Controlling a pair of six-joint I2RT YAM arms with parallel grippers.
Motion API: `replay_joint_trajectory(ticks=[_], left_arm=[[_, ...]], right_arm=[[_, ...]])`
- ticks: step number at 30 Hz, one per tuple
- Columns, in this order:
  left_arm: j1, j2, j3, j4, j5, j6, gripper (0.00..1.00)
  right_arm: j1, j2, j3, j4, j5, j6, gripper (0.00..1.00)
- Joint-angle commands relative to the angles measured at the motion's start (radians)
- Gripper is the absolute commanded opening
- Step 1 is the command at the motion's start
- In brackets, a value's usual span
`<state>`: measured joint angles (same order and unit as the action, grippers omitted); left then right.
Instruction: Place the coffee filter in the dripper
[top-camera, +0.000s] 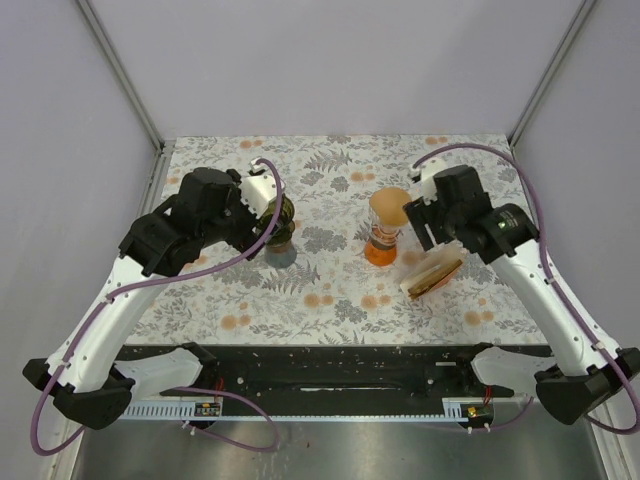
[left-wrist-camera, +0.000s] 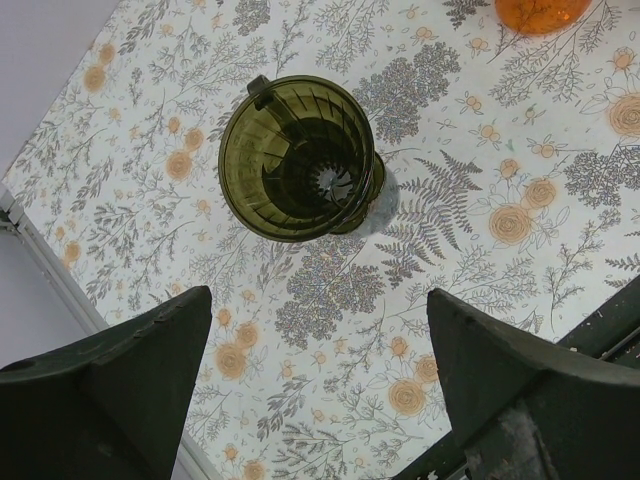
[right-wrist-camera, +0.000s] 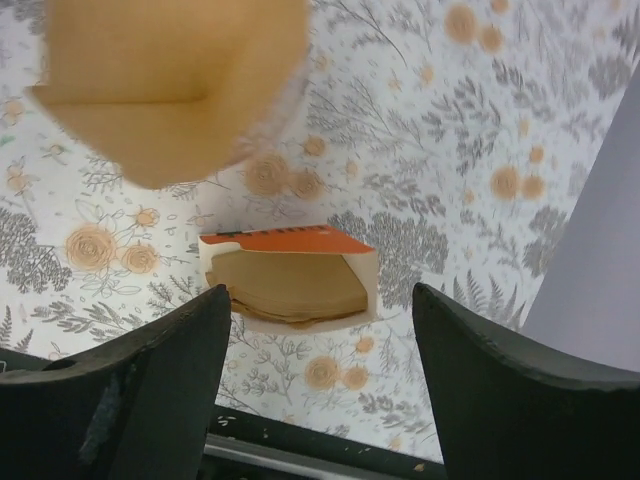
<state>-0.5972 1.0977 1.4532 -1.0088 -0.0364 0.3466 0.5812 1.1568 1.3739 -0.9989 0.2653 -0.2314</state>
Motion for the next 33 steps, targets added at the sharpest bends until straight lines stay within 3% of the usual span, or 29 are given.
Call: replay_joint_trajectory(ticks=[1,6,11,20,24,33], left_arm=[[0.004,-0.019,0.038,0.013,0.010,-0.014,0.93],[0.004,-0.016,0.044,0.010,0.020,-0.014,0.93],[0.004,-0.022,0.042,0.010,0.026,-0.014,0.93],[0.004,-0.032,0.041,0.006,0.032,-0.011,0.93],[0.004,-0.030,0.044,0.006,0.032,-0.011,0.93],[0.004,-0.033,0.039,0.001,0.032,-0.011,0.93]], right_arm=[[-0.203,-0.020,-0.015,-0.003,-0.107,0.184,0.84],[-0.400,0.042,-0.096,0.000,-0.240,0.225,0.89],[-0.408,0.121,-0.139,0.028,-0.134,0.294,0.89],[-0.409,0.178,-0.225,0.101,-0.104,0.294,0.82],[-0.419,0.182,-0.269,0.140,-0.109,0.267,0.69],[-0.432,0.228,-0.266,0.152,-0.152,0.239,0.27]])
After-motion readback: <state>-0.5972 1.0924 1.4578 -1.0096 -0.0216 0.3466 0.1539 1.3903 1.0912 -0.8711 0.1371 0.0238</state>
